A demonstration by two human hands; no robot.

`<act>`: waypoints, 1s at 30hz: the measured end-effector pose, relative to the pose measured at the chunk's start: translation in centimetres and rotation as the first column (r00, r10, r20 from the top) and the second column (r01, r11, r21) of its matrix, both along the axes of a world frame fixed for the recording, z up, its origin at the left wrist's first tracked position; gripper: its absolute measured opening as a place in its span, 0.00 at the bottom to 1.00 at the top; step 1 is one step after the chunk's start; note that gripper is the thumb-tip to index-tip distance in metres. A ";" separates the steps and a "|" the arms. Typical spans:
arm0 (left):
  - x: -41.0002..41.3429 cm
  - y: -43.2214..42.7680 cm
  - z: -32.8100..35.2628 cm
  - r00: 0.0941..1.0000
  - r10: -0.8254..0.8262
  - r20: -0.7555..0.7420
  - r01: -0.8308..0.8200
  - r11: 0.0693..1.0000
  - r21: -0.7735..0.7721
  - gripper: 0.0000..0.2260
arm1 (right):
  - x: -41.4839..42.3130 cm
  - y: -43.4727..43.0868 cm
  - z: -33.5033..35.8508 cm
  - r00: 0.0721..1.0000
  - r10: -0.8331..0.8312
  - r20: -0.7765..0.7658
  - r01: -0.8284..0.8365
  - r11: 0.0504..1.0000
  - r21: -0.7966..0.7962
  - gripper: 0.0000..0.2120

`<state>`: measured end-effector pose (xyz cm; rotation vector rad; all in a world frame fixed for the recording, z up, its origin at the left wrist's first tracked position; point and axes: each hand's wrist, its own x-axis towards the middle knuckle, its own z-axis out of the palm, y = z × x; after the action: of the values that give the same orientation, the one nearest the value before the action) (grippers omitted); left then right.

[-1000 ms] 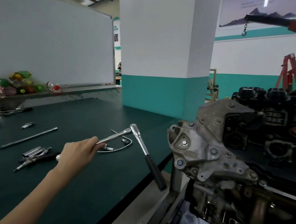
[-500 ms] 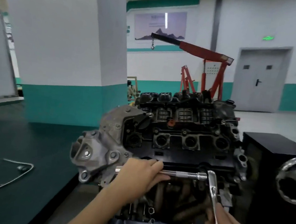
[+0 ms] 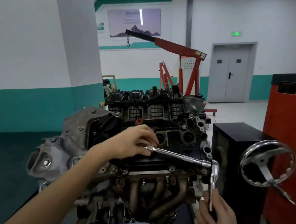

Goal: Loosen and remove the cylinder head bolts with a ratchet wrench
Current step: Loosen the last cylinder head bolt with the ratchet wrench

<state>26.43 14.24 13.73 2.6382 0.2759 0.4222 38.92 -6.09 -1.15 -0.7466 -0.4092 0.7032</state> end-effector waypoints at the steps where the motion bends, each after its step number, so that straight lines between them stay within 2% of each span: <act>1: -0.5 0.5 -0.5 0.997 0.019 0.077 -0.018 1.000 -0.025 0.11 | 0.0 0.0 0.0 1.000 0.014 0.003 -0.014 1.000 0.014 0.19; 4: -2.0 1.3 -2.1 0.990 0.093 0.102 -0.084 0.993 -0.082 0.08 | -0.1 0.2 -0.1 0.999 0.041 0.036 -0.042 0.999 0.029 0.19; 8: -3.8 1.9 -3.4 0.995 0.022 0.096 0.007 0.958 -0.287 0.15 | -0.2 0.2 -0.1 0.993 0.069 0.098 -0.072 0.997 0.033 0.19; 12: -5.3 1.8 -4.7 0.987 -0.063 0.149 0.134 0.834 -0.535 0.15 | 0.5 -0.3 0.4 0.969 0.089 0.231 -0.087 0.996 -0.018 0.19; 14: -5.9 1.7 -5.0 0.985 -0.117 0.124 0.168 0.785 -0.596 0.14 | 1.2 -0.7 0.8 0.941 0.111 0.318 -0.099 0.994 -0.054 0.19; 18: -6.7 1.6 -5.0 0.986 -0.165 0.002 0.131 0.776 -0.617 0.14 | 2.7 -1.2 1.9 0.858 0.146 0.493 -0.105 0.988 -0.110 0.19; 20: -6.8 1.3 -5.3 0.986 -0.165 -0.015 0.118 0.762 -0.637 0.14 | 3.0 -1.2 2.3 0.835 0.154 0.527 -0.108 0.987 -0.118 0.18; 23: -6.8 0.7 -5.5 0.992 -0.128 0.020 0.114 0.798 -0.592 0.15 | 2.6 -1.4 2.4 0.833 0.163 0.528 -0.097 0.984 -0.151 0.19; 28: -6.8 -0.6 -5.9 0.989 -0.002 0.150 0.071 0.891 -0.449 0.17 | 1.2 -1.6 1.7 0.856 0.196 0.478 -0.115 0.975 -0.192 0.21; 30: -7.0 -0.9 -6.1 0.987 0.025 0.157 0.035 0.927 -0.373 0.17 | 1.1 -1.7 1.3 0.861 0.210 0.463 -0.124 0.970 -0.211 0.21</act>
<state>19.47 13.29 7.59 2.2171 0.2683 0.5190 39.98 -7.77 0.10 -1.0677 -0.8879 0.7182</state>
